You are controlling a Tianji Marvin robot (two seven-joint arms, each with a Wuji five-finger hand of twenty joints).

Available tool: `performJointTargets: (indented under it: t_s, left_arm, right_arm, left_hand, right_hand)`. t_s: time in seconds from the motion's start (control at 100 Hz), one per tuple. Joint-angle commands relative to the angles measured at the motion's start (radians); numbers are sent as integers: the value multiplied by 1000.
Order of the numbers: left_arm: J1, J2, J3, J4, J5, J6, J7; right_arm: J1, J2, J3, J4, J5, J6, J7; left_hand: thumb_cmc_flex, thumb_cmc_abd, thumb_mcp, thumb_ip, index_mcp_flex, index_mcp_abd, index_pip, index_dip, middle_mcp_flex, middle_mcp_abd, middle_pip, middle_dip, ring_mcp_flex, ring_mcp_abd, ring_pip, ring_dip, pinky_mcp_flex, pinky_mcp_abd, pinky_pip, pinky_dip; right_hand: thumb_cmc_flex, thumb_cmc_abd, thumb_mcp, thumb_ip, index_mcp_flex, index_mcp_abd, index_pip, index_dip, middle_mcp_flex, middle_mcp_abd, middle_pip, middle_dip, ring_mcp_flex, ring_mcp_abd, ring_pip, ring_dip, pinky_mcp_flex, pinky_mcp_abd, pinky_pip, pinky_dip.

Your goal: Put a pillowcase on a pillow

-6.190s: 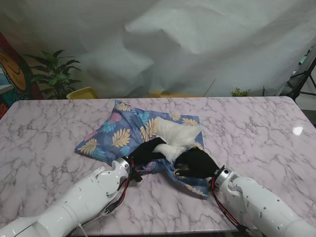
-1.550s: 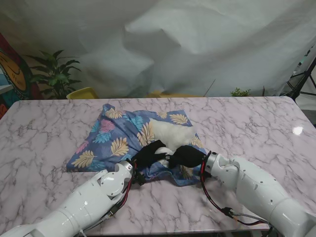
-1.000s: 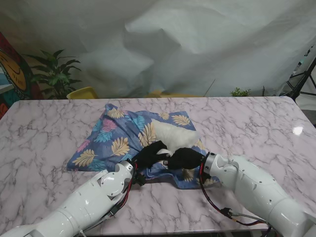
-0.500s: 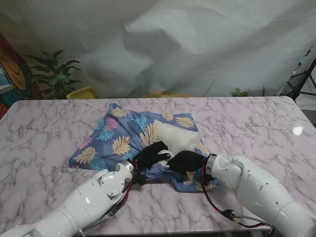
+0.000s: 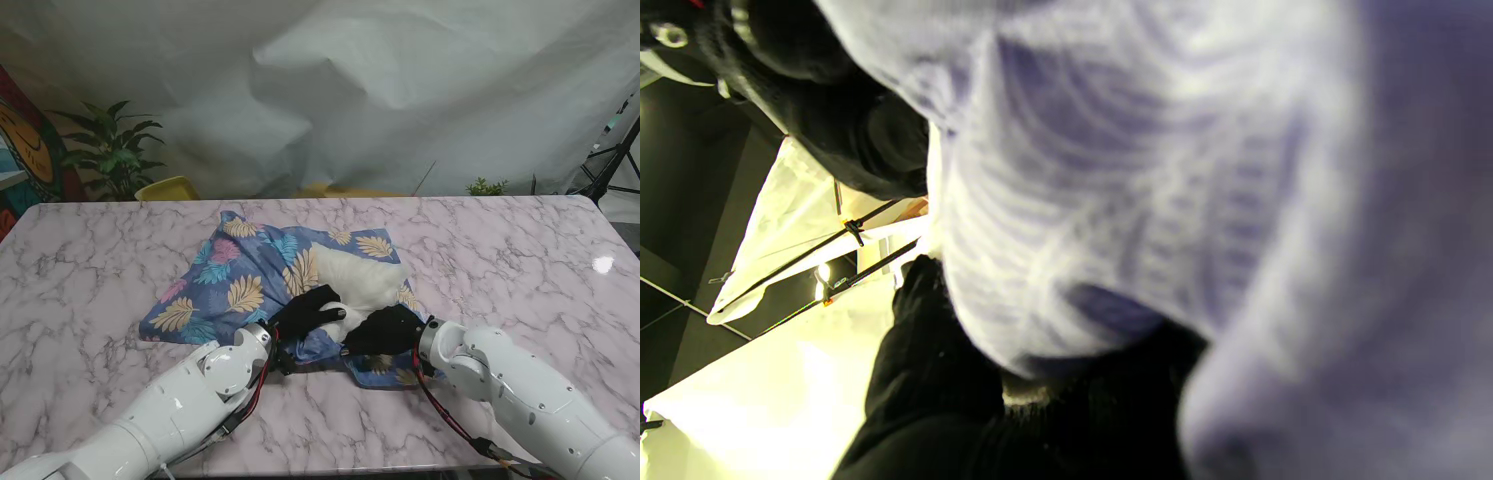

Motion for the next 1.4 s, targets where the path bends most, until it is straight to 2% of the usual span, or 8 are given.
performJointTargets:
  t_s: [0.0,0.32,0.49,0.63,0.73,0.95,1.22,1.39]
  left_arm:
    - [27,5,17,39,4,22,-30]
    - [27,7,19,36,7,28,-32]
    - [28,8,19,34,8,31,-33]
    - [28,9,19,33,9,33,-35]
    - [28,10,19,31,7,36,-39]
    - [30,12,19,27,5,40,-45]
    - [29,13,19,27,6,39,-44]
    - [26,12,20,32,8,36,-43]
  right_arm:
    - [-35,15,-5,24,11,-7,38]
    - [-100,10,85,-20,-8,-35,-2]
    - [-97,4,97,6,-15,-66,-77]
    - [-71,-16,75,88,-3,-131,-244]
    - [-45,-43,50,162,30,-207,-370]
    - [-54,-106,86,221,158,-343,-412]
    - [-103,-137,158,181,506,-407,-108]
    - [-109,-102,140,131,793,-344,166]
  left_hand:
    - [67,179,96,35,8,34,111,48,113,-1,108,15,59,58,-22,-32,-10,119,-31,-7]
    - [67,177,97,36,9,37,112,45,112,-3,112,16,60,55,-18,-32,-6,111,-27,-8]
    - [67,176,97,36,9,36,112,44,111,-3,112,16,59,54,-17,-33,-6,110,-27,-9]
    - [67,175,97,37,10,38,113,43,111,-3,112,16,59,54,-17,-33,-6,110,-26,-9]
    - [67,175,97,37,9,38,113,43,111,-3,112,16,59,54,-17,-34,-6,110,-26,-10]
    - [68,175,97,37,9,39,113,43,110,-3,112,16,58,52,-17,-34,-6,110,-26,-10]
    - [67,175,98,37,7,39,113,43,108,-4,112,16,56,52,-18,-35,-6,110,-25,-11]
    - [67,175,97,37,6,40,113,43,106,-5,113,17,57,50,-17,-35,-7,110,-26,-11]
  right_hand:
    - [-83,85,-3,15,274,307,185,80,-40,35,63,60,24,-19,-2,-48,-5,68,-33,-74]
    - [-90,114,-4,11,645,189,546,326,-353,103,-254,-97,-408,314,-748,-246,-771,302,-590,-2]
    - [33,-47,51,27,678,108,733,665,-225,80,-411,-313,-419,293,-974,-384,-835,258,-664,-6]
    - [26,-486,526,9,697,52,913,900,-74,42,-495,-431,-371,239,-1066,-451,-838,194,-690,-41]
    - [-32,-664,888,-27,708,87,997,918,50,27,-553,-503,-325,215,-1097,-483,-812,127,-676,-79]
    - [78,-738,903,-45,719,221,1029,866,303,108,-583,-556,-150,281,-1151,-553,-667,84,-628,-182]
    - [12,-683,988,-87,695,235,987,850,373,156,-523,-491,8,353,-1058,-530,-489,203,-617,-275]
    - [53,-640,925,-105,603,313,981,864,299,188,-369,-344,9,369,-640,-426,-245,311,-504,-379]
